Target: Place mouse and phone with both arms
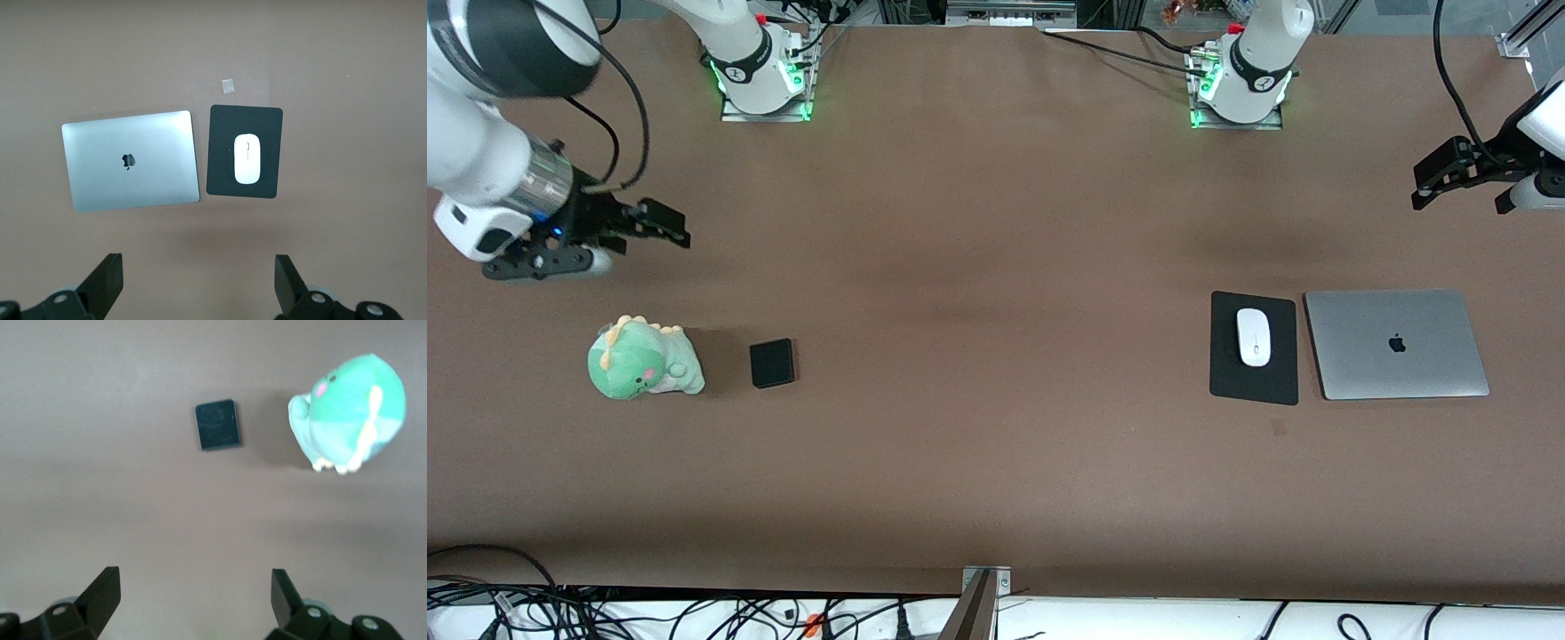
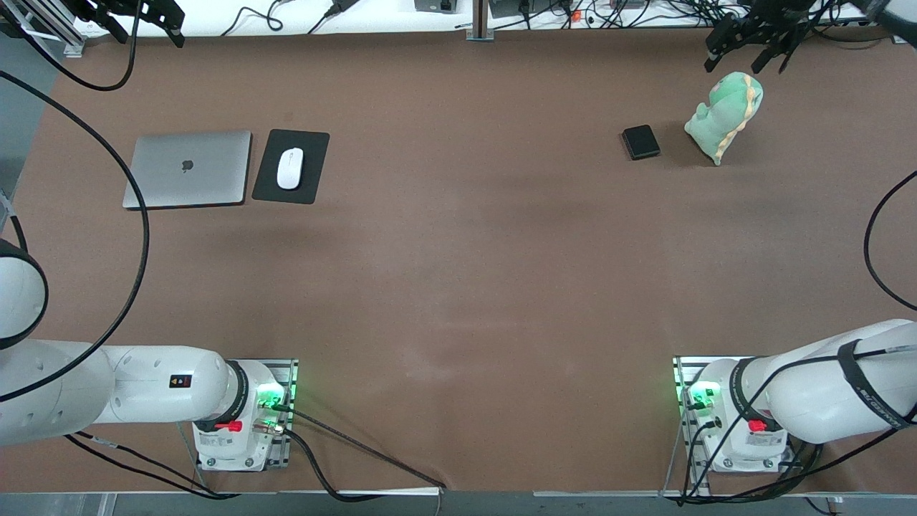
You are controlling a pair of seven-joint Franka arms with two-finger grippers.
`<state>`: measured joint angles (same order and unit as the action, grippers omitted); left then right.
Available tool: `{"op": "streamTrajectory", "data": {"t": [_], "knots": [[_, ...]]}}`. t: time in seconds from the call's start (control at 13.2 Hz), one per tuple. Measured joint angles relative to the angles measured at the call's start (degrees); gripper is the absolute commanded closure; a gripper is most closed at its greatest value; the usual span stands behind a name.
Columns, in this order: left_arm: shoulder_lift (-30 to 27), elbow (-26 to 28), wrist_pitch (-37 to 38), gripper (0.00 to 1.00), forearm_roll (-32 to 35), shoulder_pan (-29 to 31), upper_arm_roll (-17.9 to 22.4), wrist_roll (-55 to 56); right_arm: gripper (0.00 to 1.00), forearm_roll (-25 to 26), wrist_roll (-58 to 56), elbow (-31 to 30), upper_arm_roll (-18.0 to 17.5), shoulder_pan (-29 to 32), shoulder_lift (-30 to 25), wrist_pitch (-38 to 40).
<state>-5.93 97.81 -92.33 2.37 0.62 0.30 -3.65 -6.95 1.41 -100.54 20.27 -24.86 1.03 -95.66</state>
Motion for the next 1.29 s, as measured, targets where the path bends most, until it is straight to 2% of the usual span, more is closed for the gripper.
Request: {"op": "streamTrajectory", "data": {"t": [0.23,0.68,0.91,0.99,1.22,1.29], "knots": [[-0.08,0.0,0.18,0.0,0.0,0.03,0.13,0.0,0.0,0.08,4.38,4.63,-0.01,-0.02,-0.15,6.42],[-0.34,-0.01,0.26,0.0,0.0,0.03,0.18,0.0,0.0,0.49,5.12,4.97,0.07,-0.02,0.09,6.76],[-0.43,-0.26,0.29,0.0,0.07,0.03,0.07,-0.05,0.0,3.32,4.69,5.39,-0.75,1.36,-0.14,7.23],[-0.44,-0.34,0.29,0.0,0.1,0.03,-0.07,-0.06,0.0,3.72,4.04,5.5,-2.9,4.02,-0.23,7.36],[-0.45,-0.45,0.29,0.0,0.14,0.07,0.13,-0.06,0.0,4.61,2.47,5.63,-12.22,14.55,-0.28,7.41],[-0.46,-0.55,0.3,0.0,0.14,0.11,0.28,-0.06,0.0,4.95,2.44,5.98,-13.73,15.96,-0.27,7.41]]}}
